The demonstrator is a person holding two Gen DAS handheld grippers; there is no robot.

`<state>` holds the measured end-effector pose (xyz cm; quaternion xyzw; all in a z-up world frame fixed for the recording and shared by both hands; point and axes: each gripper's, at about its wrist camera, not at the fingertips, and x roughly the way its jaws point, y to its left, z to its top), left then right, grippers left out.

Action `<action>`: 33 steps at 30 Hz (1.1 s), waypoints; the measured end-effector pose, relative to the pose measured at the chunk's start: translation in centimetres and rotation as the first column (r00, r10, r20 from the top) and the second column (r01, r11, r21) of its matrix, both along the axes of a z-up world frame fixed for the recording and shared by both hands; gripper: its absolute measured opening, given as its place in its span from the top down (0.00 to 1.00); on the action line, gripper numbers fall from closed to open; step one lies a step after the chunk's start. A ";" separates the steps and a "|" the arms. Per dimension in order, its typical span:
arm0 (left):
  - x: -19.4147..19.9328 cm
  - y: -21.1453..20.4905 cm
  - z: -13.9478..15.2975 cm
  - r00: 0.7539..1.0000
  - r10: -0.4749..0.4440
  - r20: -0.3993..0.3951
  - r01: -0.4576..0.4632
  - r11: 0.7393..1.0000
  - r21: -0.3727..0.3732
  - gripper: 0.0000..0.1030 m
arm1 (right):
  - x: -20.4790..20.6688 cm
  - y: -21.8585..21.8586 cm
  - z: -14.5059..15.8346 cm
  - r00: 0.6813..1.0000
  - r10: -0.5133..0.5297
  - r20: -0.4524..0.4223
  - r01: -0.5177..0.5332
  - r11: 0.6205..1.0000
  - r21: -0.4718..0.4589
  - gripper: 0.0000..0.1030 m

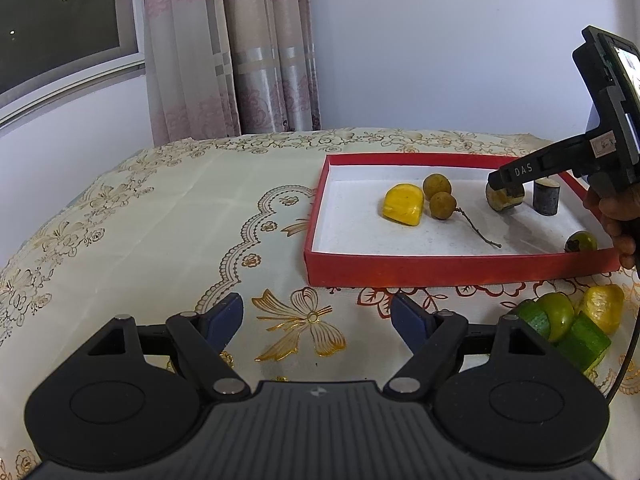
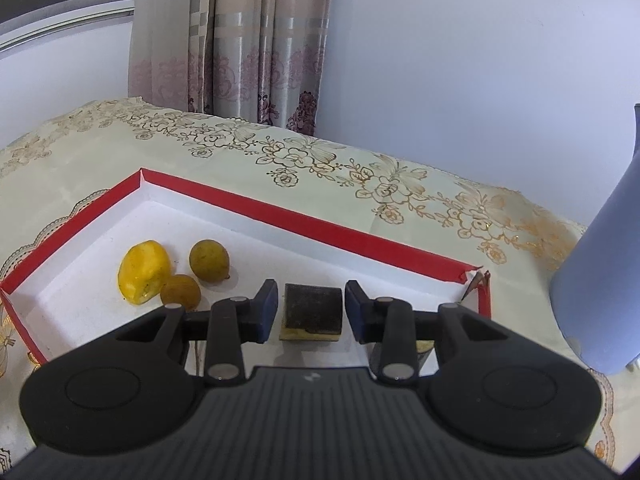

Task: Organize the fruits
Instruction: 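Lower the sugarcane chunk into the tray and open the right gripper, then grasp the small dark green cucumber chunk on the cloth with the left gripper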

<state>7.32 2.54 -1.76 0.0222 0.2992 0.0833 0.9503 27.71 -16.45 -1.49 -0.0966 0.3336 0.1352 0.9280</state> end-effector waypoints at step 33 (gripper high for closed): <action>1.4 -8.9 -0.2 0.972 -0.232 -0.026 0.233 0.963 0.133 0.17 | -18.0 -10.7 0.9 0.964 -0.182 0.196 0.110 0.937 0.332 0.11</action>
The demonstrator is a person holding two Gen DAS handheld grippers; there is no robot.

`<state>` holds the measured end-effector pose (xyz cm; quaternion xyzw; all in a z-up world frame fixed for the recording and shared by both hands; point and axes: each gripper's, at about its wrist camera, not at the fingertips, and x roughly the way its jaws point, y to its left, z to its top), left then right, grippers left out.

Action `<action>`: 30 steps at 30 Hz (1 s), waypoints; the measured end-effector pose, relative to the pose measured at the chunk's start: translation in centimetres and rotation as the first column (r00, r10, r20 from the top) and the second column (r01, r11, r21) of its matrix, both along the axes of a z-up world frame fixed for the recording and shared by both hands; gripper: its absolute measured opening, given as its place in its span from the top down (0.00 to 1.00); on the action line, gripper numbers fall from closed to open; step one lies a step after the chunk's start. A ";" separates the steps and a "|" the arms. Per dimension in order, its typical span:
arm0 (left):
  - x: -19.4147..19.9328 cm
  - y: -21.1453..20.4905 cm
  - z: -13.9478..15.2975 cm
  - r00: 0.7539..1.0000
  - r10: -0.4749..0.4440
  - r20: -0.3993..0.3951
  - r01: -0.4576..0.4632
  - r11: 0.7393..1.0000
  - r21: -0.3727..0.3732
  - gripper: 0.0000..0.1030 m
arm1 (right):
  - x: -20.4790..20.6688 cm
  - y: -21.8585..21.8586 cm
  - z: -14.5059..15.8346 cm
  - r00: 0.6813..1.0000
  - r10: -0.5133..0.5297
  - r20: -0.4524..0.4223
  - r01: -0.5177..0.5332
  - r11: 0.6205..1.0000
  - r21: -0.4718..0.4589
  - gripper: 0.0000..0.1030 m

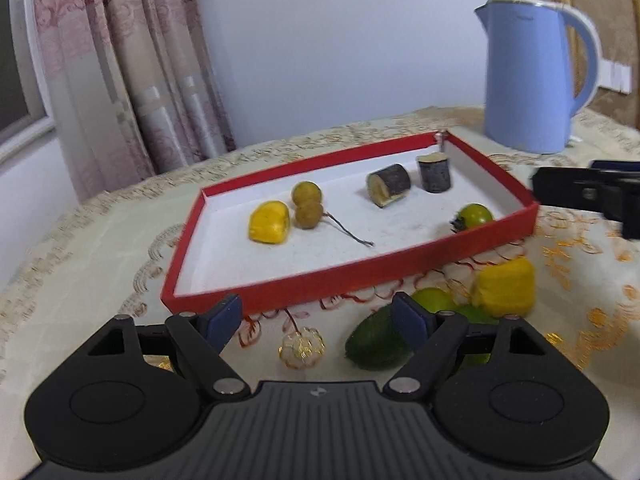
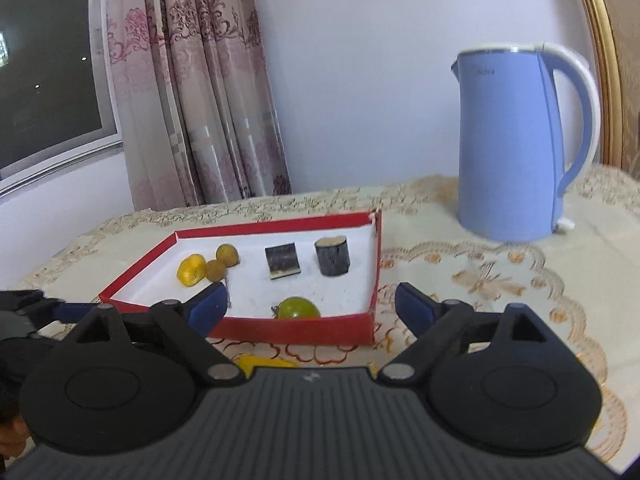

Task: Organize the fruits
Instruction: 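Grasp the small dark green cucumber chunk on the cloth with the left gripper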

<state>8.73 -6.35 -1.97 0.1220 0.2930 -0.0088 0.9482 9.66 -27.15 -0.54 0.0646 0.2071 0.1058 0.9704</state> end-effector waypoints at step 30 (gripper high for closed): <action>-1.6 4.2 0.8 0.996 0.071 -0.050 -0.074 0.996 -0.046 0.08 | -0.7 0.8 0.2 1.000 0.002 0.028 -0.001 0.999 -0.044 0.04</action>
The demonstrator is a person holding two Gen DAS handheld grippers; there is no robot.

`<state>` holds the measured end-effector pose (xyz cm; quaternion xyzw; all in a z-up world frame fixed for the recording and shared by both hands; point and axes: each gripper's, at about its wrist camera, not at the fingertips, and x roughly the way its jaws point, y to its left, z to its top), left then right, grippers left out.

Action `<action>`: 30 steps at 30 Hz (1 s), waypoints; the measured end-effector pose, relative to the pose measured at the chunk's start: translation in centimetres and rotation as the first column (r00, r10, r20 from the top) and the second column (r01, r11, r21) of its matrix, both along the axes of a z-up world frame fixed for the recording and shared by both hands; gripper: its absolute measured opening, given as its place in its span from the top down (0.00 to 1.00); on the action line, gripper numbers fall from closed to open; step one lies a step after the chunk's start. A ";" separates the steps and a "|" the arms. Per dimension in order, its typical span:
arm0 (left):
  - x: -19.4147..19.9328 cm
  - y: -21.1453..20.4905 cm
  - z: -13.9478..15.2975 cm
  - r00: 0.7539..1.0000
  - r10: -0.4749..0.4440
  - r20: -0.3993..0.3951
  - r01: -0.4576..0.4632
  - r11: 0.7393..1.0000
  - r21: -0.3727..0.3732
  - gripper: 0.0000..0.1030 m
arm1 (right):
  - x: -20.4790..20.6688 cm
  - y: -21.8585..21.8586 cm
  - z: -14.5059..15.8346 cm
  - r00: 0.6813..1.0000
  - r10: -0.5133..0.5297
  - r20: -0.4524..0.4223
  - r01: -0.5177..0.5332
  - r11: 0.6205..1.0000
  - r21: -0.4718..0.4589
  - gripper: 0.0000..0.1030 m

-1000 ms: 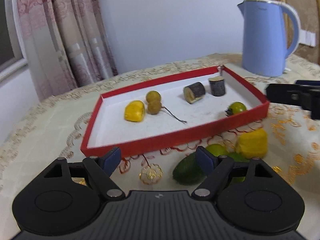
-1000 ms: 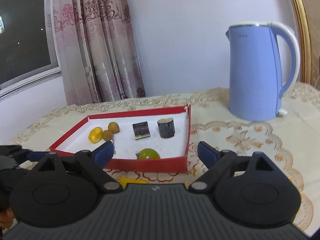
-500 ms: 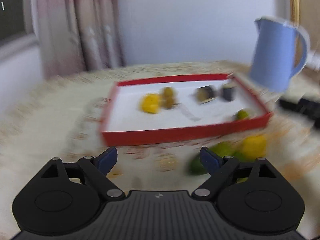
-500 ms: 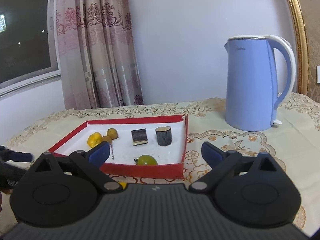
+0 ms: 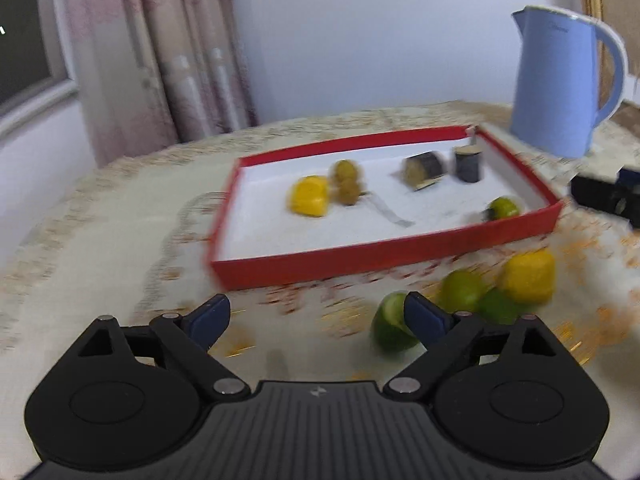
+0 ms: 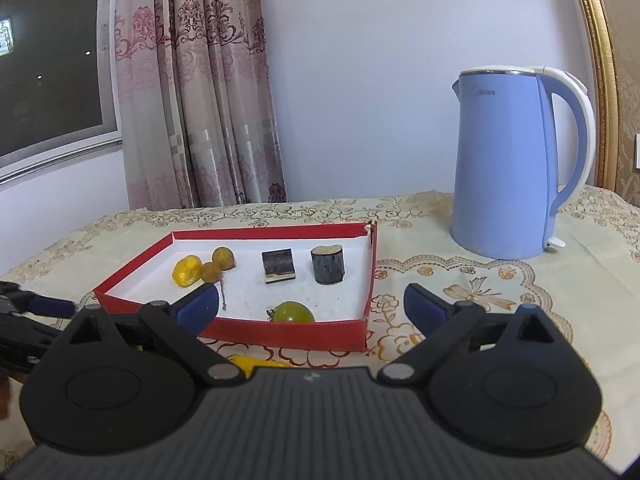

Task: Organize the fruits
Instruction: 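Grasp the small dark green cucumber chunk on the cloth with the left gripper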

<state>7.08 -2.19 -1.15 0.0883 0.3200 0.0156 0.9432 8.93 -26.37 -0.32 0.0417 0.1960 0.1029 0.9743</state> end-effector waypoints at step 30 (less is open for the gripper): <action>-5.4 2.7 -1.7 0.969 -0.242 0.048 0.241 0.970 0.032 0.25 | -4.9 3.6 2.3 0.997 0.040 0.066 -0.033 0.994 -0.103 0.05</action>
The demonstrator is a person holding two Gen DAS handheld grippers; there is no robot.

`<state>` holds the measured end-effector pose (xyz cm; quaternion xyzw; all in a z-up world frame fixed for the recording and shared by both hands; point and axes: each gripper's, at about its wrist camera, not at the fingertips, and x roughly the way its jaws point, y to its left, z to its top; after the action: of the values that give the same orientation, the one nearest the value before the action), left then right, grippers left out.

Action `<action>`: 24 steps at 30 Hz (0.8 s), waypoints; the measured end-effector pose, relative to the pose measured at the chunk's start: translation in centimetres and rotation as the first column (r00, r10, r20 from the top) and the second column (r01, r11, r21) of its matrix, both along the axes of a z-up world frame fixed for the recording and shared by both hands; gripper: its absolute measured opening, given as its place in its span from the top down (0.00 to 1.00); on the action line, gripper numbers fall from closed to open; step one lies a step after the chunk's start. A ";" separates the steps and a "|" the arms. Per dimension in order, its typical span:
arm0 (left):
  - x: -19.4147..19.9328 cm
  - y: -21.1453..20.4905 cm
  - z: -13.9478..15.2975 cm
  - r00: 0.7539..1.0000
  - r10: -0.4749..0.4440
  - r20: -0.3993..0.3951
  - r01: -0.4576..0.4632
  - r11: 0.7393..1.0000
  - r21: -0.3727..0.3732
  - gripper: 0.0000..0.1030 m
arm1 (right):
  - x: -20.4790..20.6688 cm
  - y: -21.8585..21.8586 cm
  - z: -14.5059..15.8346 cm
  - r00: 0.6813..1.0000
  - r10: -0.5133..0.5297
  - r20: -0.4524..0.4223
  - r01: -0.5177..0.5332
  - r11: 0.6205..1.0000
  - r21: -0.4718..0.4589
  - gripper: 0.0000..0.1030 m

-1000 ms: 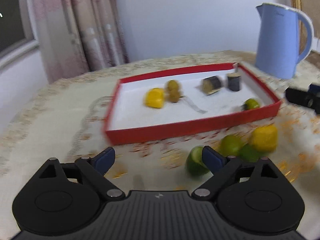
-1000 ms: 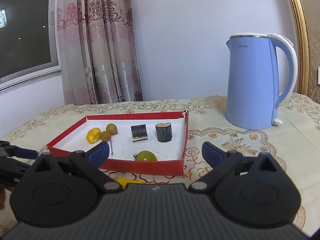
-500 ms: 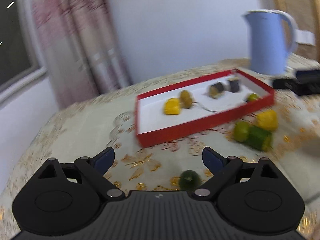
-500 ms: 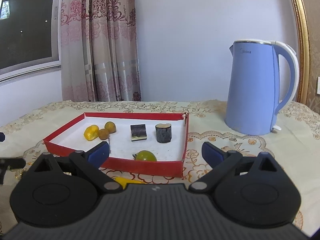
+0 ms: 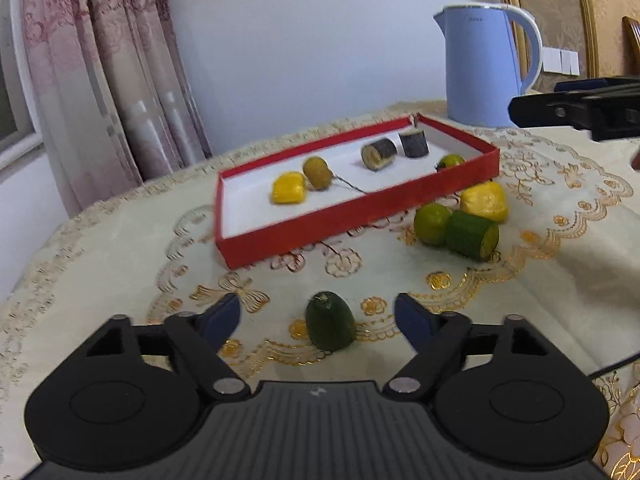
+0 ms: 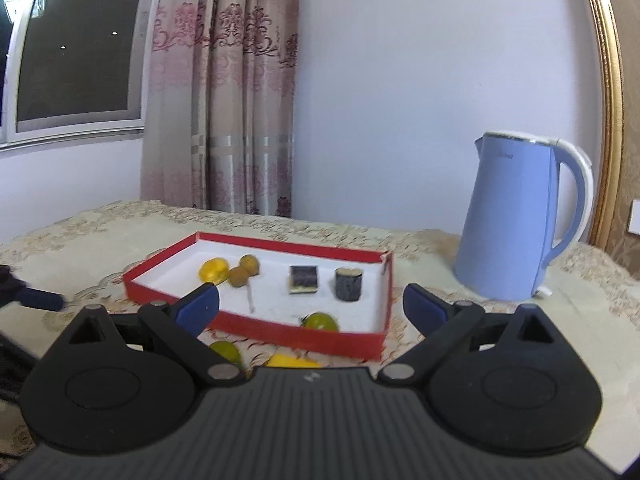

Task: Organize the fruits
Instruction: 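Grasp the small dark green cucumber chunk on the cloth with the left gripper, then grasp a green cucumber chunk with the right gripper while the left holds its chunk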

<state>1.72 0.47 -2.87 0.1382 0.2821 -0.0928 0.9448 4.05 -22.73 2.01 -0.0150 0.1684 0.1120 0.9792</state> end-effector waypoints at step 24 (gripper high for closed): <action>1.4 0.7 -0.4 0.995 0.048 -0.086 -0.058 0.991 -0.117 0.72 | 0.6 2.6 -3.7 0.977 0.116 -0.178 -0.127 0.990 -0.052 0.35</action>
<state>3.11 1.21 -3.27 0.0701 0.3187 -0.0902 0.9410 4.68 -20.15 -1.71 -0.0465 0.2560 0.1672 0.9510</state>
